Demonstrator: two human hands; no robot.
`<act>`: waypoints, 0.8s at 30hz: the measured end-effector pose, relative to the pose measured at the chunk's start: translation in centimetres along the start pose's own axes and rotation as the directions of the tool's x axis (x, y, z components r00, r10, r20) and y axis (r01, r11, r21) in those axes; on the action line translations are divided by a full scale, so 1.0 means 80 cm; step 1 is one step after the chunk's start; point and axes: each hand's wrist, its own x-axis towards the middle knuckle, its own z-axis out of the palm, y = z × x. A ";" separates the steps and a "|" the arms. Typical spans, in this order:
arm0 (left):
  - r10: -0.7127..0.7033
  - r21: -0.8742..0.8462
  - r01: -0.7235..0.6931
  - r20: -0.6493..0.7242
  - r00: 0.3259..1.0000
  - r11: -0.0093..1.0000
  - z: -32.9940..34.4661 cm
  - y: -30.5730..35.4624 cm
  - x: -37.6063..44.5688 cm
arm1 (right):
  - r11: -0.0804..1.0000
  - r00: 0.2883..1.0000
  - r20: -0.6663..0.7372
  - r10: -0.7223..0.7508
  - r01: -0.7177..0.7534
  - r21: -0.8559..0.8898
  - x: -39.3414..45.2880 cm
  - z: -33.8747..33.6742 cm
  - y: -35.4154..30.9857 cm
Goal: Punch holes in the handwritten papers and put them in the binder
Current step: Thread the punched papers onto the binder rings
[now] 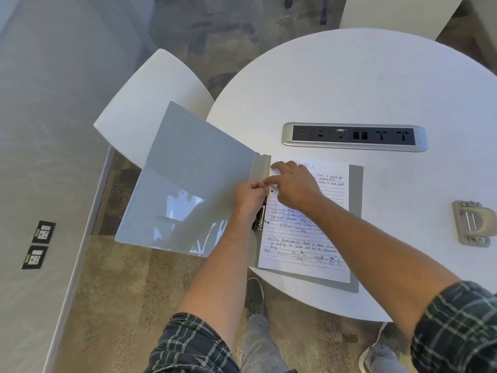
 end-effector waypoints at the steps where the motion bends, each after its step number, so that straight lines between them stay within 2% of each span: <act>1: 0.003 0.002 -0.003 -0.007 1.000 1.000 0.001 -0.001 0.000 | 0.999 1.000 0.019 -0.019 0.020 -0.035 0.003 -0.003 0.002; 9: 0.070 0.049 -0.069 -0.005 0.998 0.996 0.006 -0.011 -0.001 | 0.933 0.953 0.199 -0.226 0.271 -0.238 0.040 -0.032 0.014; 18: 0.105 0.107 -0.107 0.022 0.994 0.988 0.004 -0.013 -0.004 | 0.913 0.927 0.308 -0.213 0.301 -0.275 0.053 -0.037 0.008; 21: 0.135 0.133 -0.138 0.036 0.990 0.981 0.004 -0.013 -0.005 | 0.914 0.914 0.324 -0.244 0.329 -0.238 0.058 -0.045 0.008; 24: 0.153 0.138 -0.150 -0.011 0.988 0.979 0.007 -0.012 -0.006 | 0.892 0.895 0.337 -0.291 0.382 -0.243 0.063 -0.052 0.009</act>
